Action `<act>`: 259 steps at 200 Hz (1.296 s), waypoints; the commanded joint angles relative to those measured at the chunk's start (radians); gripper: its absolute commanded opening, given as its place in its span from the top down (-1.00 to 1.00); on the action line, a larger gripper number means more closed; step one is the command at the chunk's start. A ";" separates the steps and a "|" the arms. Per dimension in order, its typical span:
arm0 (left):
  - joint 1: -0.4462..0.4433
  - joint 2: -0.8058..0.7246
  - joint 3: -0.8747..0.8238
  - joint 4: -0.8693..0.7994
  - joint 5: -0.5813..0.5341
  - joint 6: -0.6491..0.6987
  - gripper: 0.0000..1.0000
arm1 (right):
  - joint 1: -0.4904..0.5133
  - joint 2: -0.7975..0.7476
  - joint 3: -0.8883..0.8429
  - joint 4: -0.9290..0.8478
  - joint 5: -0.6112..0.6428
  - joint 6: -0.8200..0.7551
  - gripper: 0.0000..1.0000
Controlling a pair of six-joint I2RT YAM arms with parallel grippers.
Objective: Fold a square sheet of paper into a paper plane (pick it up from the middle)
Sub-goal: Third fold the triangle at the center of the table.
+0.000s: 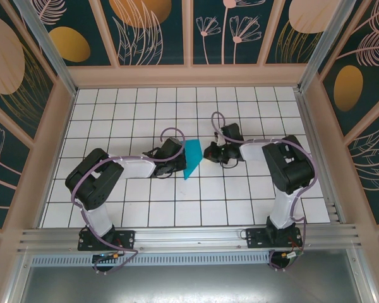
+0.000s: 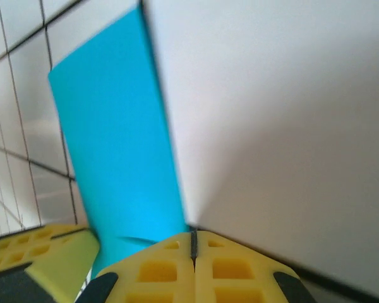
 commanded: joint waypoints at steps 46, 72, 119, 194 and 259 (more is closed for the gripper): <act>0.013 0.073 -0.027 -0.213 -0.089 0.063 1.00 | 0.004 -0.111 0.018 -0.071 0.058 -0.020 1.00; 0.011 0.059 -0.016 -0.194 -0.090 0.114 1.00 | 0.069 -0.076 0.020 -0.030 0.008 0.017 1.00; 0.012 0.057 0.005 -0.169 -0.068 0.158 1.00 | 0.125 -0.007 0.033 0.015 -0.031 0.050 1.00; 0.011 -0.046 0.037 -0.164 -0.051 0.085 1.00 | 0.125 0.029 -0.043 -0.007 0.047 0.051 1.00; -0.015 -0.258 -0.043 -0.033 0.035 -0.176 0.38 | 0.125 0.042 -0.059 -0.023 0.085 0.066 1.00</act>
